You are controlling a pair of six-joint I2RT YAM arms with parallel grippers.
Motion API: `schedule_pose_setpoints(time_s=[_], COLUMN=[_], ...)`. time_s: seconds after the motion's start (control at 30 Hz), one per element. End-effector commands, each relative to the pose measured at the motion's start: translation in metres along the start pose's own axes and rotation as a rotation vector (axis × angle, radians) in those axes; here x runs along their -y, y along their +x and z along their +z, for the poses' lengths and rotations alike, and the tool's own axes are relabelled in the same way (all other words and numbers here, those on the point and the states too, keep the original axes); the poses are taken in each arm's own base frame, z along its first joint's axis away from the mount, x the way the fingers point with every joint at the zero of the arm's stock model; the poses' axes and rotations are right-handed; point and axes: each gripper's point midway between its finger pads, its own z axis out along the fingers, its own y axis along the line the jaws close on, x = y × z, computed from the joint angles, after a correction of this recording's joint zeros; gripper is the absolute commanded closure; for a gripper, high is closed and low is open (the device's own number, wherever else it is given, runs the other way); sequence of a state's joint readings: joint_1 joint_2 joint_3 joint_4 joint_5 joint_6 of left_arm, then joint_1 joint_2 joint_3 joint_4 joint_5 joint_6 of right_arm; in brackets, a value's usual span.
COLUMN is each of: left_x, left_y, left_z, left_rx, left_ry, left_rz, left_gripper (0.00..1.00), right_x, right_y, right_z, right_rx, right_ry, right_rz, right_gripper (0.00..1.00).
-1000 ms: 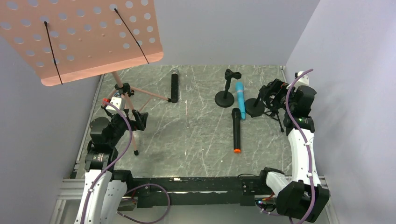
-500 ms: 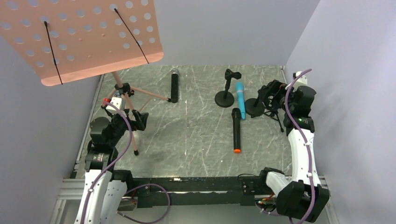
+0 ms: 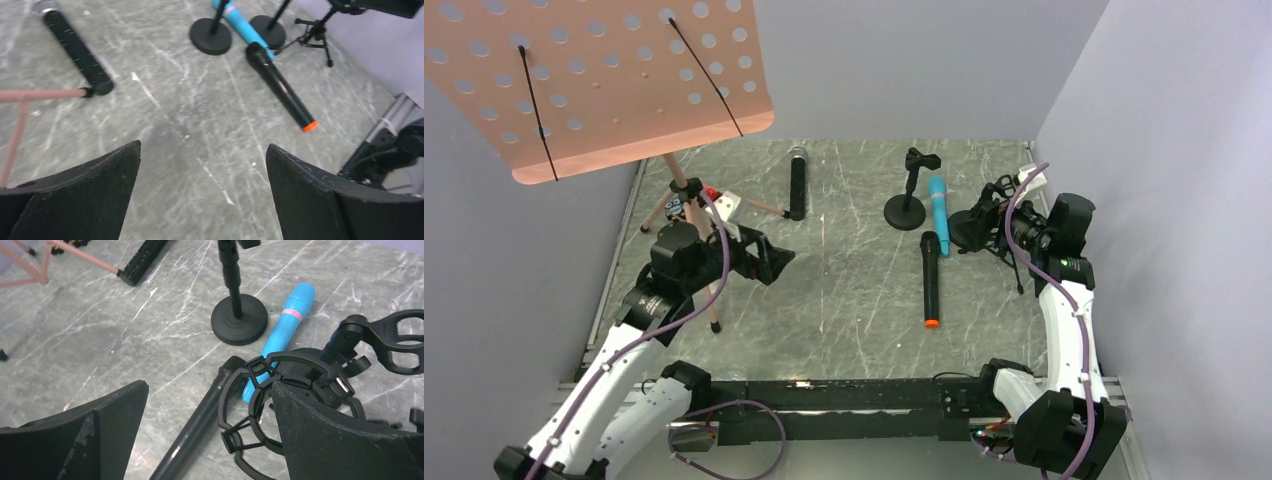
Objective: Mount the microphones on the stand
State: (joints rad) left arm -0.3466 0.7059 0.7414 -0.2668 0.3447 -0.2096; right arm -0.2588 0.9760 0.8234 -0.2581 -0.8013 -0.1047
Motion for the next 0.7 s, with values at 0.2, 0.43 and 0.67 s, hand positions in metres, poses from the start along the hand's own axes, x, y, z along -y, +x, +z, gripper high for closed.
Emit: schedule_pose_setpoints(time_s=[0.2, 0.43, 0.67], left_x=[0.056, 0.058, 0.031], left_y=[-0.026, -0.013, 0.004], left_z=[0.049, 0.049, 0.021], left_rx=[-0.048, -0.111, -0.156], left_ry=[0.122, 0.132, 0.024], left_rz=[-0.006, 0.044, 0.182], left_gripper=[0.01, 0.01, 0.01], right_x=[-0.011, -0.009, 0.037], right_y=[-0.05, -0.07, -0.049], right_z=[-0.028, -0.051, -0.06], right_rx=[-0.032, -0.105, -0.227], right_ry=[0.0, 0.098, 0.329], right_rz=[-0.228, -0.222, -0.157], right_gripper=[0.0, 0.0, 0.0])
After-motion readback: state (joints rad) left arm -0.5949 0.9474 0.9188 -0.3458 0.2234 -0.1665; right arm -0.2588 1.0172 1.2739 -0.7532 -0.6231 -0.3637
